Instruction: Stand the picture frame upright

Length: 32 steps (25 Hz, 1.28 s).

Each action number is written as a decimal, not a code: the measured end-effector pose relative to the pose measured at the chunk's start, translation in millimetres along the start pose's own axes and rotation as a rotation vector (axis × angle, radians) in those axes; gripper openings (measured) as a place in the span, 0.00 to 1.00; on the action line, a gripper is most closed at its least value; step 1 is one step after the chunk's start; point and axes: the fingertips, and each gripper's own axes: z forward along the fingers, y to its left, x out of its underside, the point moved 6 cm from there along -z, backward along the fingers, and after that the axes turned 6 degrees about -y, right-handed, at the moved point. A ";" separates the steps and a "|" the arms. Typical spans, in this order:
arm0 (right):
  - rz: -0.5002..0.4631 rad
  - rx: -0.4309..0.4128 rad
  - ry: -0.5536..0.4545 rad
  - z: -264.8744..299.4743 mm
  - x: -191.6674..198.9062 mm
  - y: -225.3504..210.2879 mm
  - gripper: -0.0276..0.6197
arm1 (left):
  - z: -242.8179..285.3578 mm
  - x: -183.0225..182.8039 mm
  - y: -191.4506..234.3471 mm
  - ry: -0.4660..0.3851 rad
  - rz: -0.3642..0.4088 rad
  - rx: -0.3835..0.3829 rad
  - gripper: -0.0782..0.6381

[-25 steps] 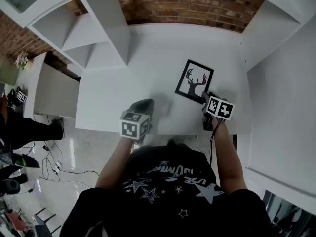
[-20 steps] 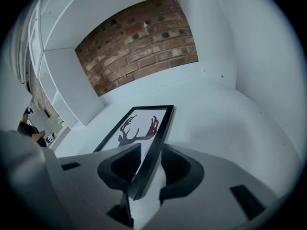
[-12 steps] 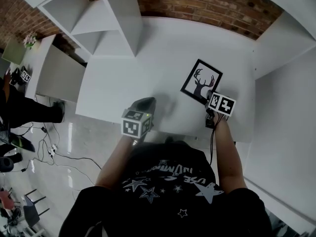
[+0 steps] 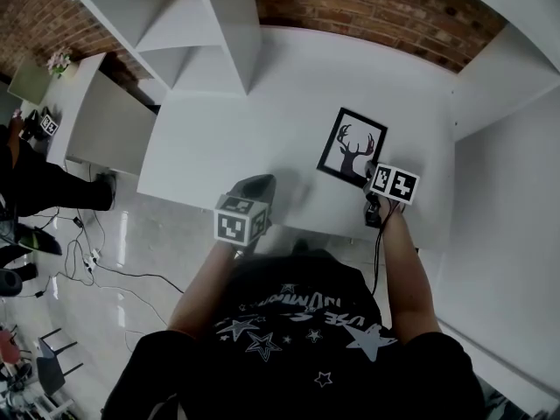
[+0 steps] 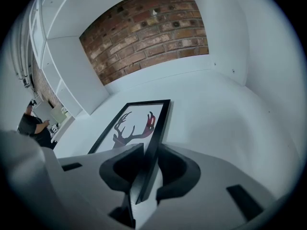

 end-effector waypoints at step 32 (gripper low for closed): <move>-0.071 -0.118 0.096 -67.7 113.6 116.6 0.18 | -71.7 73.7 14.2 0.216 -0.014 0.228 0.14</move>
